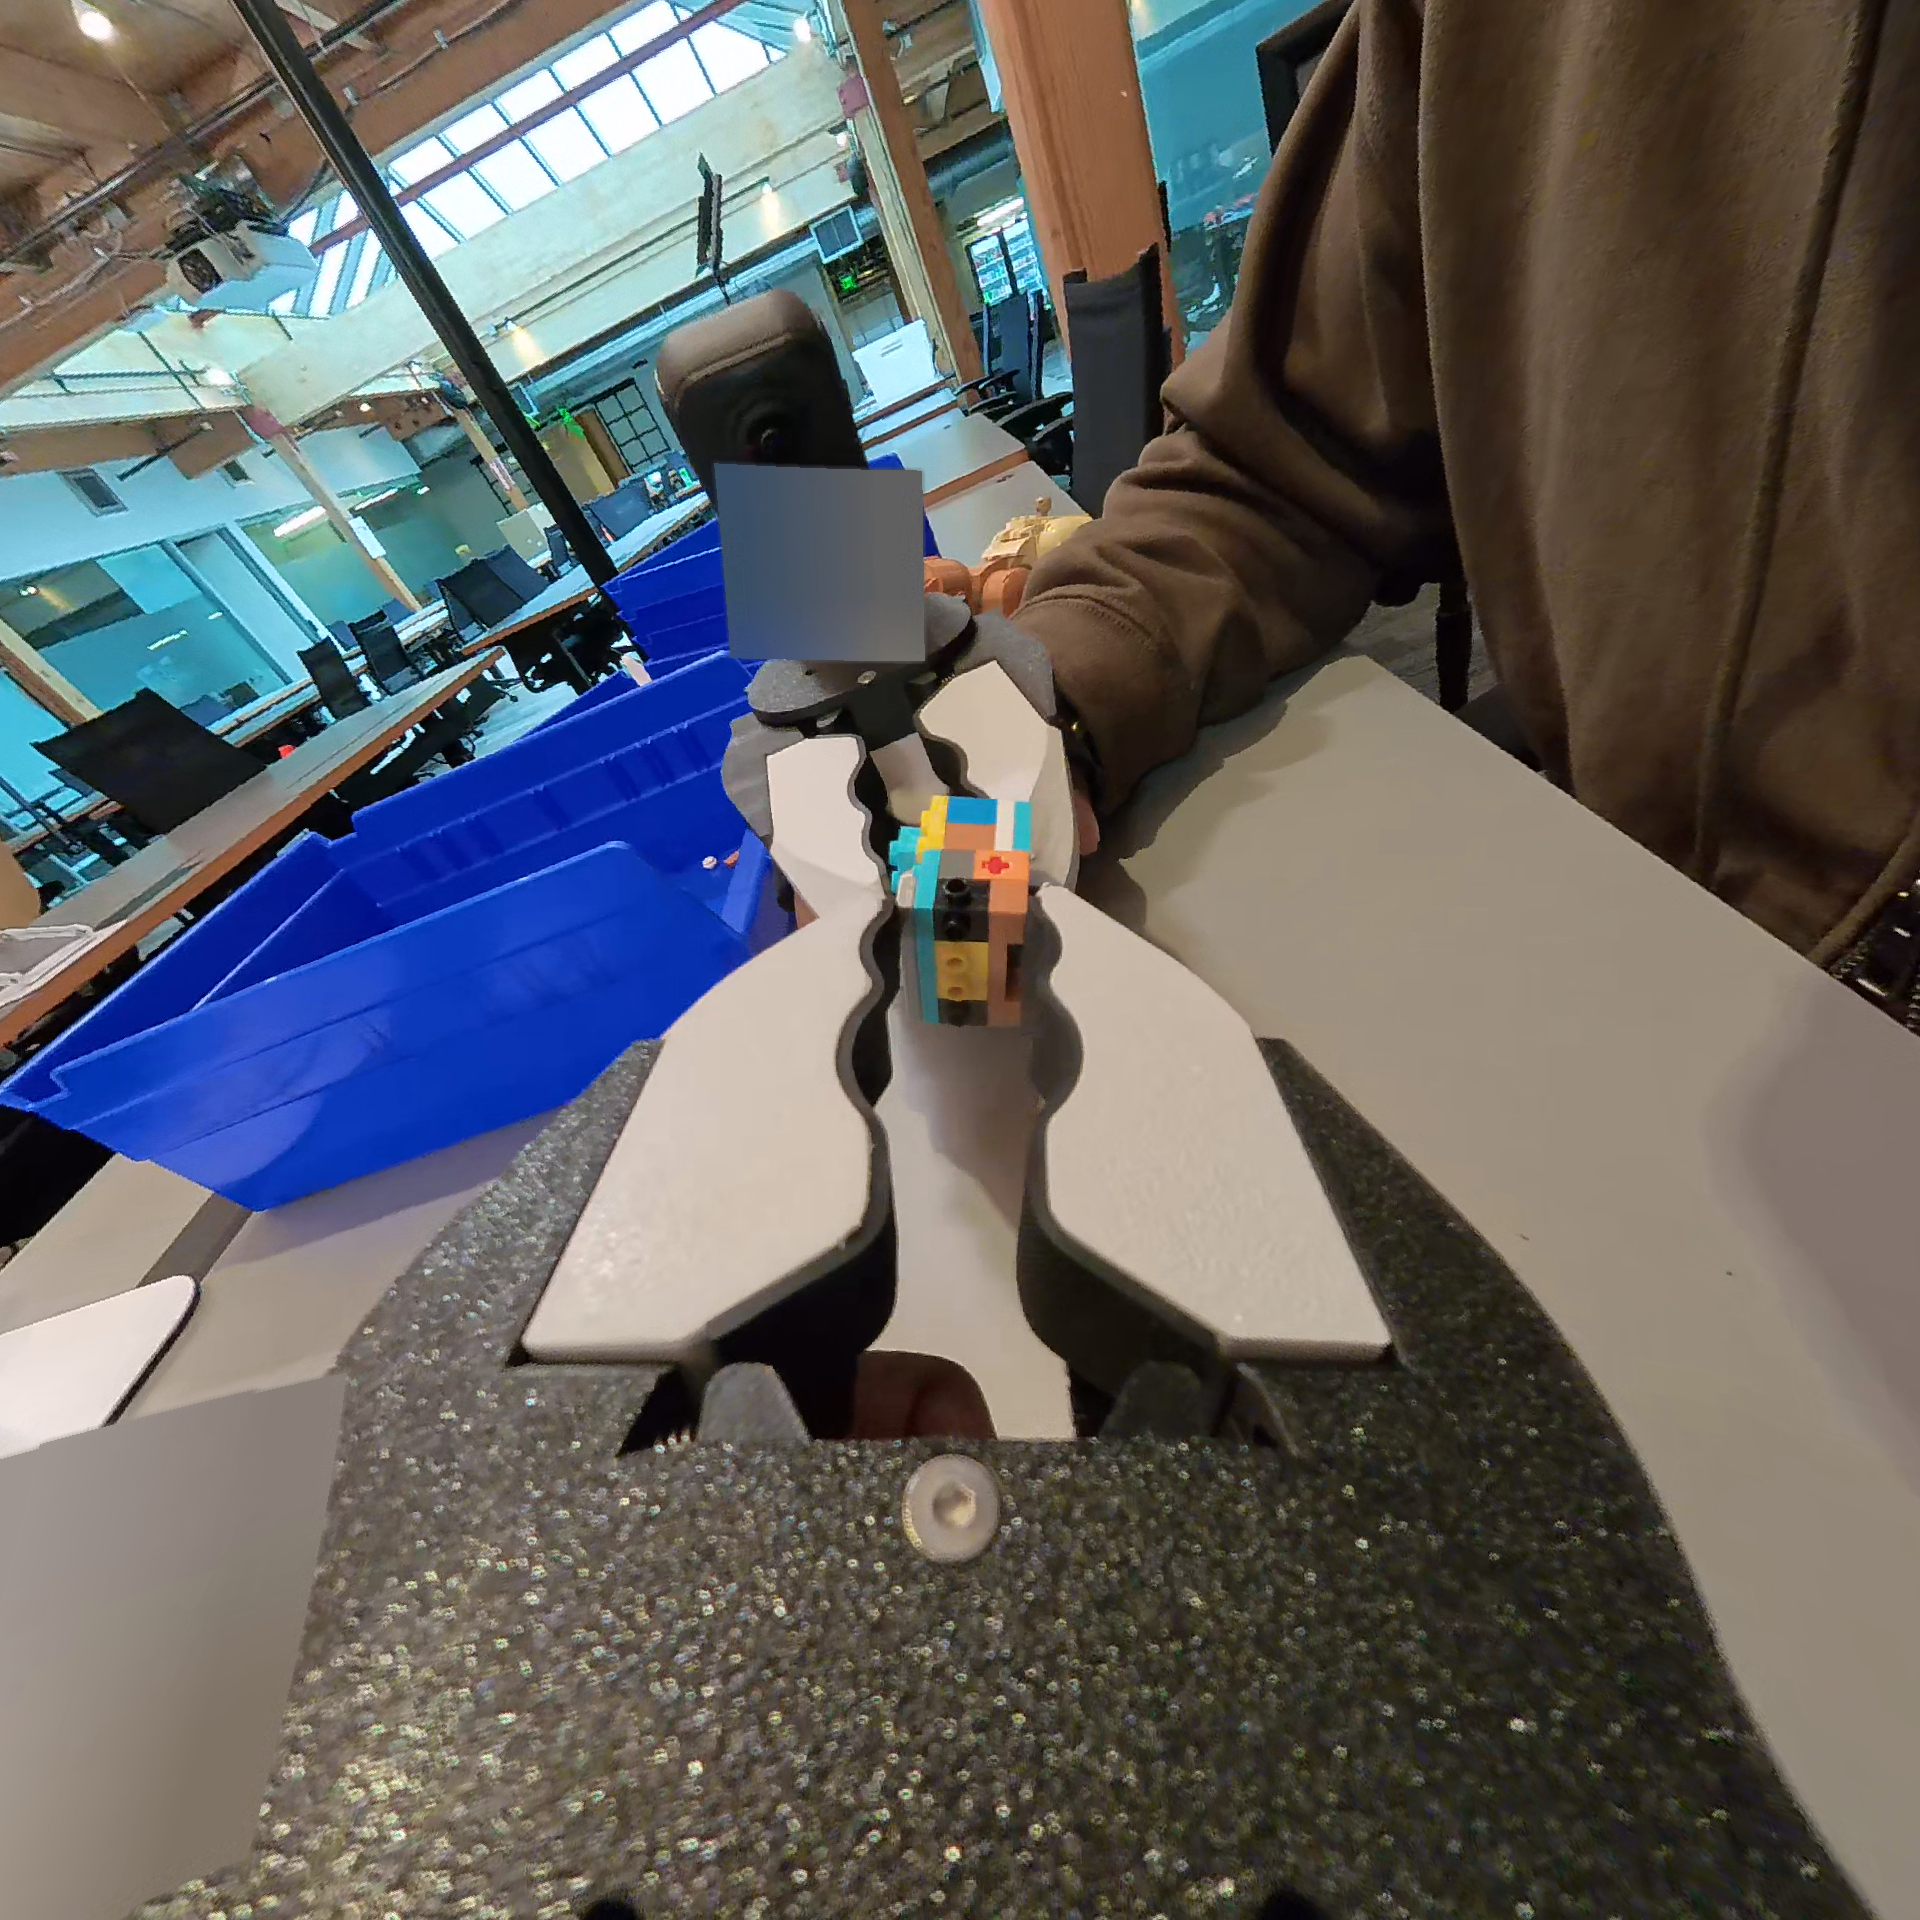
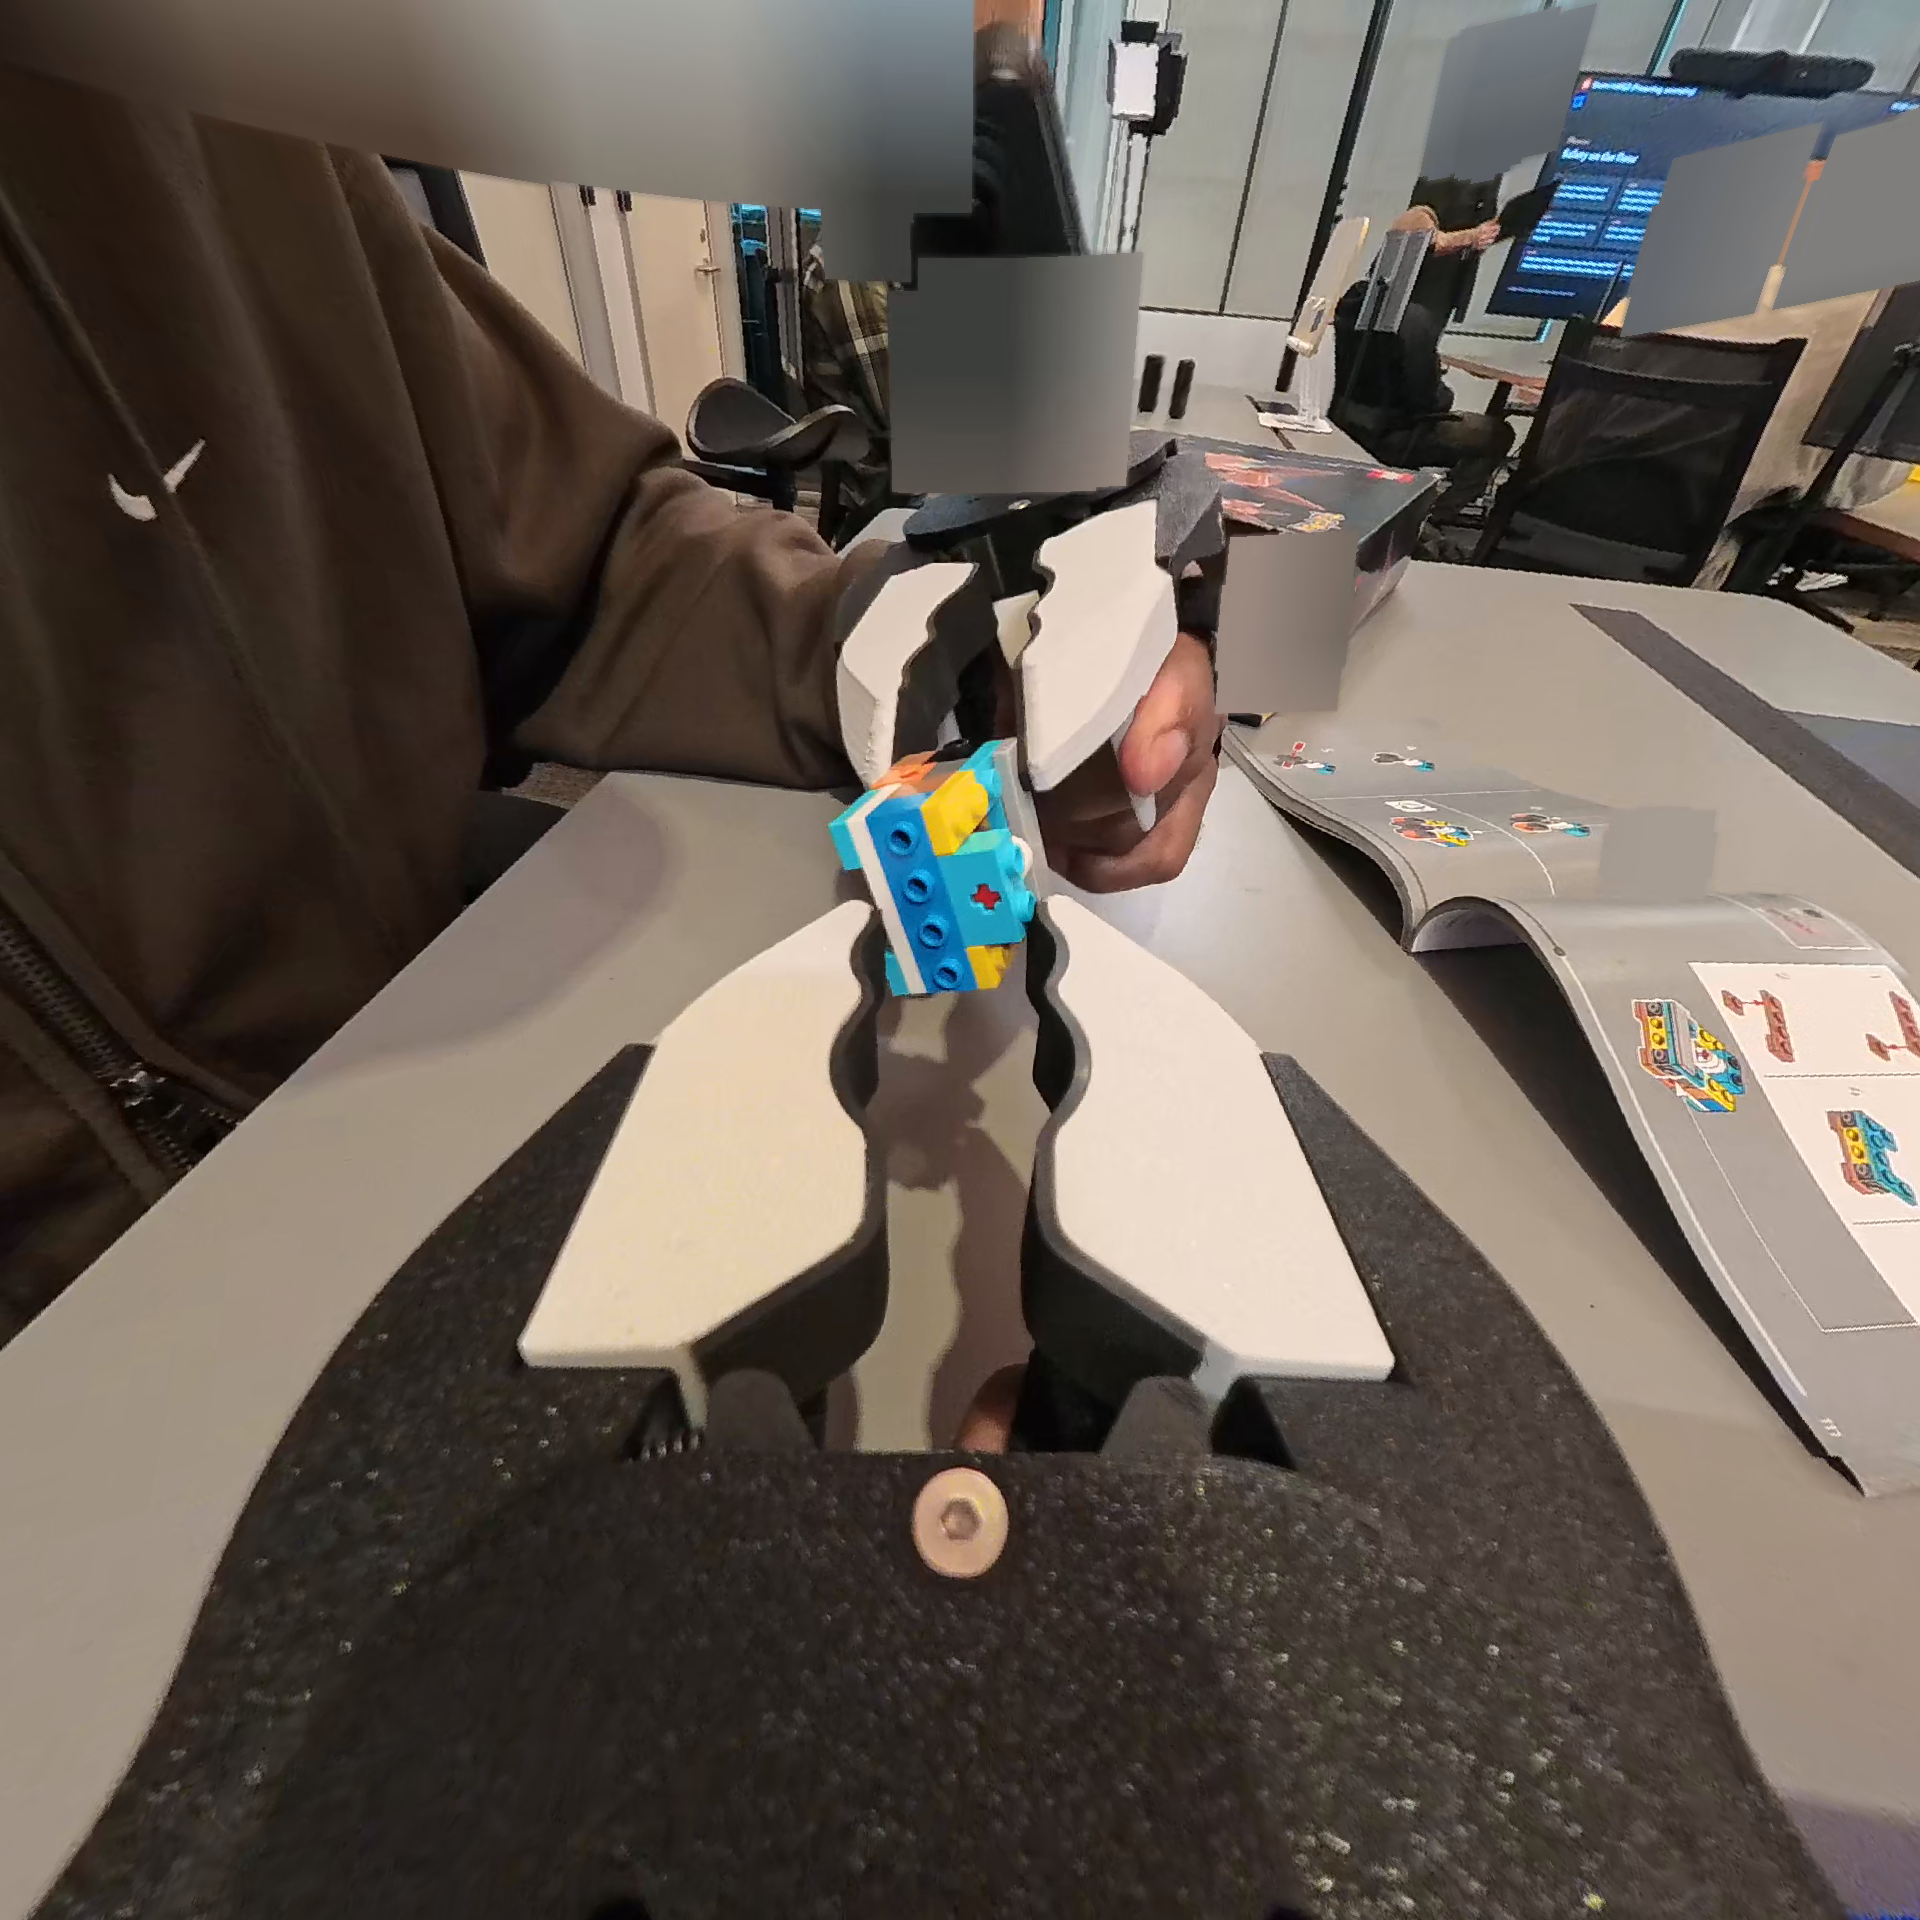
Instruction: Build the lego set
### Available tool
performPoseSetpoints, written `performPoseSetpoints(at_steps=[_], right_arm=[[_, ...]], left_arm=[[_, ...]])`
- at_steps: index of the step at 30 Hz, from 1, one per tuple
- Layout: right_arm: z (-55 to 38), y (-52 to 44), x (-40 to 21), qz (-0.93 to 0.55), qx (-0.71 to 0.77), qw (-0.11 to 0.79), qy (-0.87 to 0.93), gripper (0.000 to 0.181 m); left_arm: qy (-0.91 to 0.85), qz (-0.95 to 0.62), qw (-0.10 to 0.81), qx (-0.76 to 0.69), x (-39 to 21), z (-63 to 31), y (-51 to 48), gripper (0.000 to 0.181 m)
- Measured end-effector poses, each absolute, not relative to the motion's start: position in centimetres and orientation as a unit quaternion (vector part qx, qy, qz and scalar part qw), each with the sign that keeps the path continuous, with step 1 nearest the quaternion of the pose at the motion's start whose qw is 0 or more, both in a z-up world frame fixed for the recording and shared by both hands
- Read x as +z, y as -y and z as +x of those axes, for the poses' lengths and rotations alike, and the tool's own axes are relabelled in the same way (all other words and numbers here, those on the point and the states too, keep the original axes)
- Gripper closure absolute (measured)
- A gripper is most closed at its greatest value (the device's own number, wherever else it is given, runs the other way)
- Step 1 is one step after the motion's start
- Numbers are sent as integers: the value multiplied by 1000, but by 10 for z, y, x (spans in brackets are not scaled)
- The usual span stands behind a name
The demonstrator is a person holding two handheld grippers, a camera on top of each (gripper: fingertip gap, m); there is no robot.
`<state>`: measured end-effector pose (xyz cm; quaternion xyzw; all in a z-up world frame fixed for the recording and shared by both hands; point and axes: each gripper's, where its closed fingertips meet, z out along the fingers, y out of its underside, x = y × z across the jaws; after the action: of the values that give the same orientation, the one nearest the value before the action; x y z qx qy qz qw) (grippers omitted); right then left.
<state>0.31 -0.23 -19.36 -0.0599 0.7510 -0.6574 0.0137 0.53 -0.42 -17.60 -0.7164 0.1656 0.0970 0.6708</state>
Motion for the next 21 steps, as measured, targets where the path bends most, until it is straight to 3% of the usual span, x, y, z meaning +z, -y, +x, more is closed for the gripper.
performPoseSetpoints(at_steps=[9, 21], right_arm=[[-1, 2, -191, -49, -663, 15, -747, 156], [-7, 3, -193, -40, -656, -7, -754, 156]], left_arm=[[-163, -720, 664, 120, -174, 4, 2, 149], [-139, -721, 668, 116, -176, -3, 0, 157]])
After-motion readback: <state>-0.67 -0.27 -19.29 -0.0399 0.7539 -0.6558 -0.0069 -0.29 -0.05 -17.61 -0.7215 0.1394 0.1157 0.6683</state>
